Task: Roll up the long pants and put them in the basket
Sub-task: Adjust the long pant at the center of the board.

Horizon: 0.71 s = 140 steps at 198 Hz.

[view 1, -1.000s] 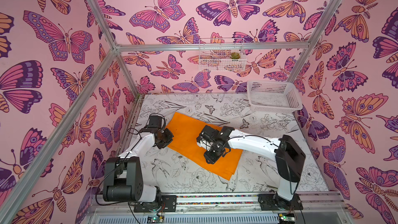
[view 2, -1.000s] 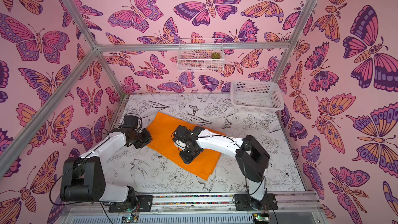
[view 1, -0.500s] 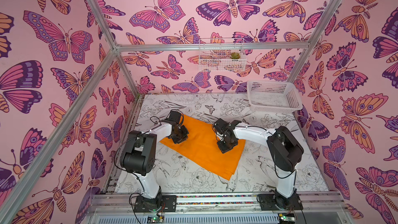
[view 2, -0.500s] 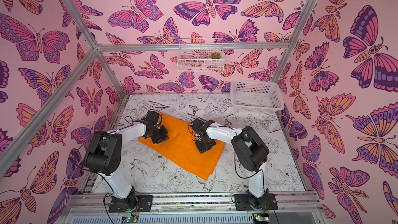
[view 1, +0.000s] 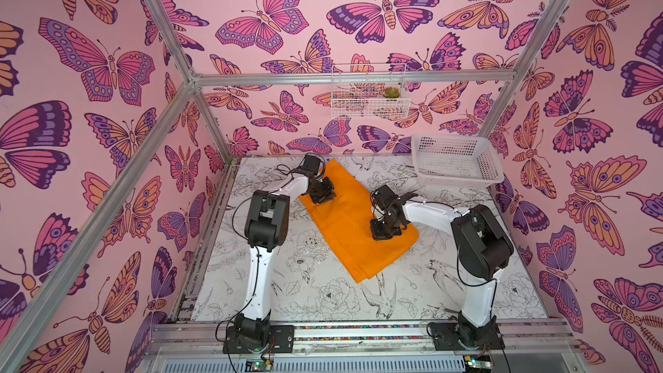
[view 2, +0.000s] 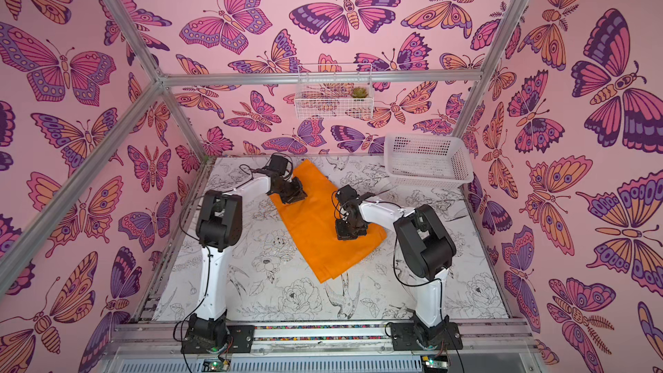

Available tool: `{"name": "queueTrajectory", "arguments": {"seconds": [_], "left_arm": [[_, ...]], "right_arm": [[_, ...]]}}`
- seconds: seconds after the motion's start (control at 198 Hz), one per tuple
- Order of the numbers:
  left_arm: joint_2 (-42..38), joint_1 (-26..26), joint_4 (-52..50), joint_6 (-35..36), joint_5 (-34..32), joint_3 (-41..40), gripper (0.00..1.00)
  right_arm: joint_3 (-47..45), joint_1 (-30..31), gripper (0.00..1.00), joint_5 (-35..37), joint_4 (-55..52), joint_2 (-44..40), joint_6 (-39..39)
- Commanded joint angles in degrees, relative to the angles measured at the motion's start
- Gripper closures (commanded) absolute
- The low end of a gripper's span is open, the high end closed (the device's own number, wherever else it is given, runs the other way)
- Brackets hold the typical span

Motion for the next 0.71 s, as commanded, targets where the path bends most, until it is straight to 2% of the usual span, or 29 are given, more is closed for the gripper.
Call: {"name": "queueTrajectory", "arguments": {"seconds": [0.0,0.091,0.232,0.354,0.445,0.571,0.702], "left_arm": [[10.3,-3.3,-7.6,5.6,0.8,11.4,0.81],[12.9,-4.3,-9.2,7.2,2.5,17.8,0.81],[7.3,-4.9,-8.3,10.9,0.6,13.2,0.81],[-3.4,-4.7,-5.4,13.0,-4.1,2.2,0.81],[-13.4,-3.5,-1.6,11.8,-7.4,-9.1,0.81],[-25.8,-1.3,3.2,8.6,-10.8,-24.5,0.78],[-30.9,-1.5,5.1,8.4,-10.3,-33.9,0.77]], "right_arm": [[-3.2,0.3,1.0,0.1,1.2,4.5,3.9],[-4.3,2.1,1.0,-0.1,3.1,3.9,5.9],[-4.2,7.3,1.0,-1.7,5.9,5.3,8.5],[-3.0,10.9,1.0,-5.6,9.3,7.5,10.1],[-3.7,11.2,1.0,-6.0,11.4,4.7,10.1],[-4.1,11.3,1.0,1.5,7.3,-4.3,6.0],[-7.5,11.6,1.0,10.1,4.0,-13.2,1.3]]}}
